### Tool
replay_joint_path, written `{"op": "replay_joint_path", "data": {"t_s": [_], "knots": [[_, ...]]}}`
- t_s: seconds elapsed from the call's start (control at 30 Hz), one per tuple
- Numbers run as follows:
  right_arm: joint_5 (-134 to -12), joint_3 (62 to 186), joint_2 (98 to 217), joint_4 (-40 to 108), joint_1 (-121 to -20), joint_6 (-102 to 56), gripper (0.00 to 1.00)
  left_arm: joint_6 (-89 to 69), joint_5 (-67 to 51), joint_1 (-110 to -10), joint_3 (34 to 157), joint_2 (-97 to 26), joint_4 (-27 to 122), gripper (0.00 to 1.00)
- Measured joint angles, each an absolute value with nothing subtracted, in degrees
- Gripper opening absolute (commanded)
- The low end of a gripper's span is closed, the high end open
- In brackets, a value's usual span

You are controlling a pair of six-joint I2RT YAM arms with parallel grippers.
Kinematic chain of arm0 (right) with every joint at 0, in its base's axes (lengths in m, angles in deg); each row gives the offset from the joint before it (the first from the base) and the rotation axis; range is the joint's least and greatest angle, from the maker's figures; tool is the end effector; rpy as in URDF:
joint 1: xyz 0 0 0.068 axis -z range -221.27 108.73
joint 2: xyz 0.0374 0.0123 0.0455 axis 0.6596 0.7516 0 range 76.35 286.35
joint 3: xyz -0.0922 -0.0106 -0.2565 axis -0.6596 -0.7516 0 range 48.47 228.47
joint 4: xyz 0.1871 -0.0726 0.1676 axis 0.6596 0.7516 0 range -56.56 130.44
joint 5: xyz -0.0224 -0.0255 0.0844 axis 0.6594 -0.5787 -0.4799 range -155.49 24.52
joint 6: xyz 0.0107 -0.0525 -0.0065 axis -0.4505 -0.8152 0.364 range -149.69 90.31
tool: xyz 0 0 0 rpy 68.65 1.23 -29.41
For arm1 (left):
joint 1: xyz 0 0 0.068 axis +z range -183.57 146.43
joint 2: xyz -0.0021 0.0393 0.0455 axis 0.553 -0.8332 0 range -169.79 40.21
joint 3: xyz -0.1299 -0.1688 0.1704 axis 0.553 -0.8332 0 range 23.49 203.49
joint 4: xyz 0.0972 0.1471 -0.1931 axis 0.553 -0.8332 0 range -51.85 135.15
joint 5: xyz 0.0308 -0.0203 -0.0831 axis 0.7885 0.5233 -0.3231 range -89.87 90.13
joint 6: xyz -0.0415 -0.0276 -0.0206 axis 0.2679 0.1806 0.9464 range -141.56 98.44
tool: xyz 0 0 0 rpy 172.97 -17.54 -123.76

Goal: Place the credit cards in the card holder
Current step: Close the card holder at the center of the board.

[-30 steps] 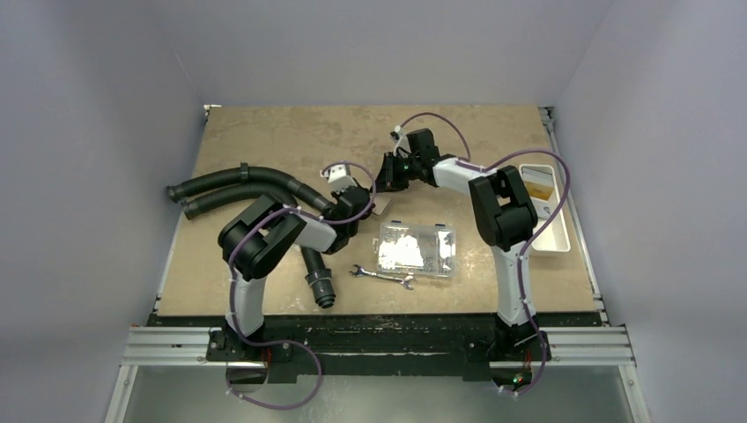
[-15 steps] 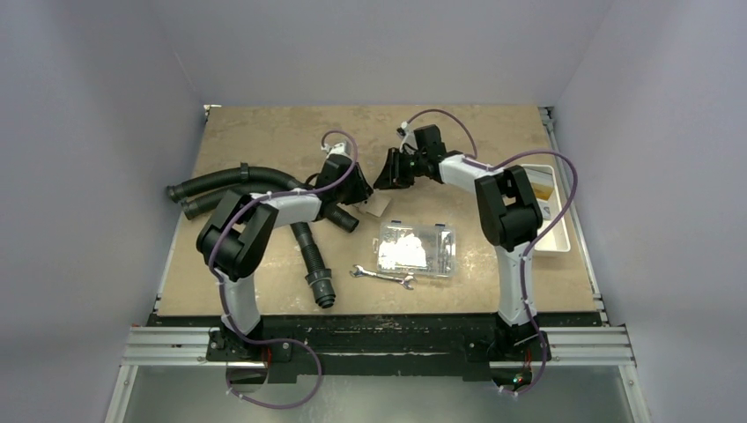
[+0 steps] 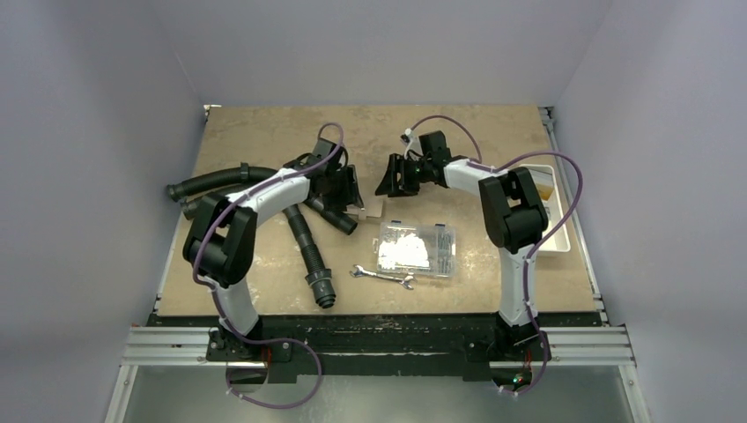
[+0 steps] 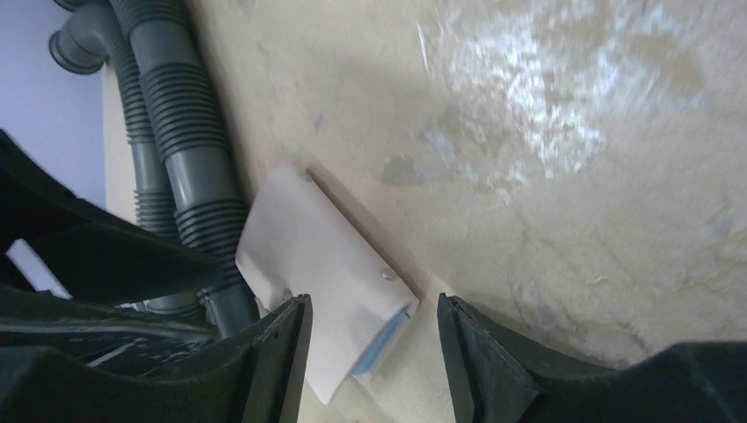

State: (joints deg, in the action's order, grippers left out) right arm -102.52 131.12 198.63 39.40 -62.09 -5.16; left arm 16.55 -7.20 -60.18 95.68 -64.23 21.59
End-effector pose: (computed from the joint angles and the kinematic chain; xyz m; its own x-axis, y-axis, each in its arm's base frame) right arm 0.4220 0.1834 0.1534 -0.8888 0.0167 -0.4580 -0.3393 0.6480 0.6819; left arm 0.3435 -0.1771 0.1987 -0.8957 -0.2359 -0.3769 -0.0565 0.9011 -0.4299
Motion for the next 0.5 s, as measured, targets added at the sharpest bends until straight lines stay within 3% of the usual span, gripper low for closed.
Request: {"op": "replay_joint_path", "data": {"t_s": [0.23,0.5], "knots": [[-104.5,128.8,199.0,37.9,-62.1,-4.4,0.54,17.4,-9.9,-60.2,95.8,-62.6,16.3,0.22],[-105.1,124.3,198.3,31.9,-62.0,-1.7,0.47,16.1,-9.6,-60.2,101.4,-74.2,14.9,0.17]]}}
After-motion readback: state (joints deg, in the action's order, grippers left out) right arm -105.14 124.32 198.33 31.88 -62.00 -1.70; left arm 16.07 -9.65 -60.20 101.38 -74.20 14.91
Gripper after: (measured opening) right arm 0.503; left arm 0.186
